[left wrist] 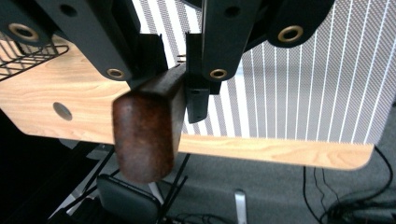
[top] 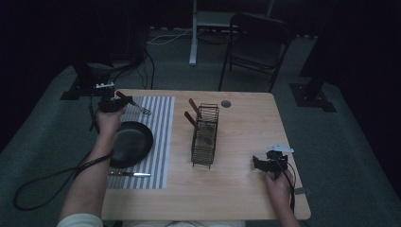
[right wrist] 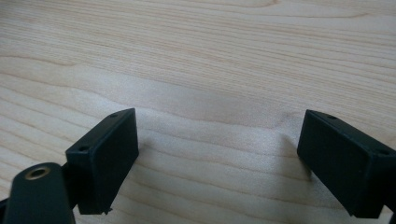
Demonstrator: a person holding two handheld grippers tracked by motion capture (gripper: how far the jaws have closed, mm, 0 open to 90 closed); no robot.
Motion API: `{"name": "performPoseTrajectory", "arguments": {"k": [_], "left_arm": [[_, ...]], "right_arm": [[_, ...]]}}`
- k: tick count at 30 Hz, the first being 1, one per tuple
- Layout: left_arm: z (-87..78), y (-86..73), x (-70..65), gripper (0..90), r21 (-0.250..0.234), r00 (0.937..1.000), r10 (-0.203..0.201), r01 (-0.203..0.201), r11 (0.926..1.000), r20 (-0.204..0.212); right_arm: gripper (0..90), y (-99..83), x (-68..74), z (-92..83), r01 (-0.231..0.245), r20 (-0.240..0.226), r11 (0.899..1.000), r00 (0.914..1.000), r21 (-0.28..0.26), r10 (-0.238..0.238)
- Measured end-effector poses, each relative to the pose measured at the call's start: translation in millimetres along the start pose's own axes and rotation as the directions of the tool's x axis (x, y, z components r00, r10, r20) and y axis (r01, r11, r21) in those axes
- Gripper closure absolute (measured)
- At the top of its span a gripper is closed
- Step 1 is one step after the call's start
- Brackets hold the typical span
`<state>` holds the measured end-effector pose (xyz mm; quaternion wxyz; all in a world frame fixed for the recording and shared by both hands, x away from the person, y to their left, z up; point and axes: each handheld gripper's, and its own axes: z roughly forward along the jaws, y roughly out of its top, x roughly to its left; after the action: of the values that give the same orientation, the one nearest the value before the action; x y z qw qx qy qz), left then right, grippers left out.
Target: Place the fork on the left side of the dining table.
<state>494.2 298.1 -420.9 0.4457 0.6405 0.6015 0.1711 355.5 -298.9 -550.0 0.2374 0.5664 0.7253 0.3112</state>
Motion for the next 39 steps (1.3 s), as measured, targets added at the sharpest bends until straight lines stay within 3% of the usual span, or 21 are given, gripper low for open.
{"name": "performPoseTrajectory", "arguments": {"k": [7, 9, 11, 13, 18, 20, 22, 25, 28, 31, 34, 37, 39], "left_arm": [[13.6, -9.6, 10.1, 80.4, 0.024, 0.9986, -0.049, 0.05, 0.9985, -0.018], [18.5, -13.1, 13.5, 80.4, 0.032, 0.9961, -0.087, 0.087, 0.9957, 0.015], [23.5, -16.6, 14.3, 80.4, 0.047, 0.9955, -0.094, 0.093, 0.9945, 0.012], [23.9, -18.1, 15.8, 80.4, 0.032, 0.9949, -0.1, 0.099, 0.9945, 0.016], [22.6, -20.9, 21.8, 80.4, 0.024, 0.9884, -0.149, 0.148, 0.9886, 0.029], [22.6, -22.7, 22.4, 80.4, 0.023, 0.9891, -0.143, 0.142, 0.9896, 0.036], [21.9, -24.5, 23.6, 80.4, 0.014, 0.9847, -0.167, 0.166, 0.986, 0.051], [23.1, -25.4, 23.0, 80.4, 0.028, 0.9859, -0.156, 0.154, 0.9876, 0.061], [24.6, -25.1, 27.2, 80.4, 0.042, 0.9801, -0.188, 0.185, 0.9818, 0.065], [26.0, -23.0, 31.5, 80.1, 0.059, 0.9802, -0.181, 0.177, 0.9825, 0.079], [28.3, -24.1, 37.7, 76.9, 0.078, 0.9807, -0.19, 0.187, 0.9794, 0.046], [30.4, -29.3, 46.8, 74.7, 0.076, 0.9645, -0.263, 0.26, 0.9625, 0.027], [31.3, -35.0, 52.8, 74.6, 0.065, 0.9452, -0.325, 0.322, 0.9445, 0.037]], "right_arm": [[12.1, 0.0, 0.0, 0.0, 0.0, 0.0, 1.0, 1.0, 0.0, 0.0], [12.1, 0.0, 0.0, 0.0, 0.0, 0.0, 1.0, 1.0, 0.0, 0.0], [12.1, 0.0, 0.1, 0.0, -0.001, 0.0, 1.0, 1.0, 0.0, 0.001], [12.1, 0.0, 0.0, 0.0, -0.001, 0.0, 1.0, 1.0, 0.0, 0.001], [12.1, 0.0, 0.0, 0.0, -0.001, 0.0, 1.0, 1.0, 0.0, 0.001], [12.1, 0.0, 0.0, 0.0, -0.001, 0.0, 1.0, 1.0, 0.0, 0.001], [12.1, 0.0, 0.0, 0.0, 0.0, 0.0, 1.0, 1.0, 0.0, 0.0], [12.1, 0.0, 0.0, 0.0, -0.001, 0.0, 1.0, 1.0, 0.0, 0.001], [12.1, 0.0, 0.0, 0.0, -0.001, 0.0, 1.0, 1.0, 0.0, 0.001], [12.1, 0.0, 0.0, 0.0, -0.001, 0.0, 1.0, 1.0, 0.0, 0.001], [12.1, 0.0, 0.0, 0.0, 0.0, 0.0, 1.0, 1.0, 0.0, 0.0], [12.1, 0.0, 0.0, 0.0, 0.0, 0.0, 1.0, 1.0, 0.0, 0.0], [12.1, 0.0, 0.0, 0.0, 0.0, 0.0, 1.0, 1.0, 0.0, 0.0]]}}
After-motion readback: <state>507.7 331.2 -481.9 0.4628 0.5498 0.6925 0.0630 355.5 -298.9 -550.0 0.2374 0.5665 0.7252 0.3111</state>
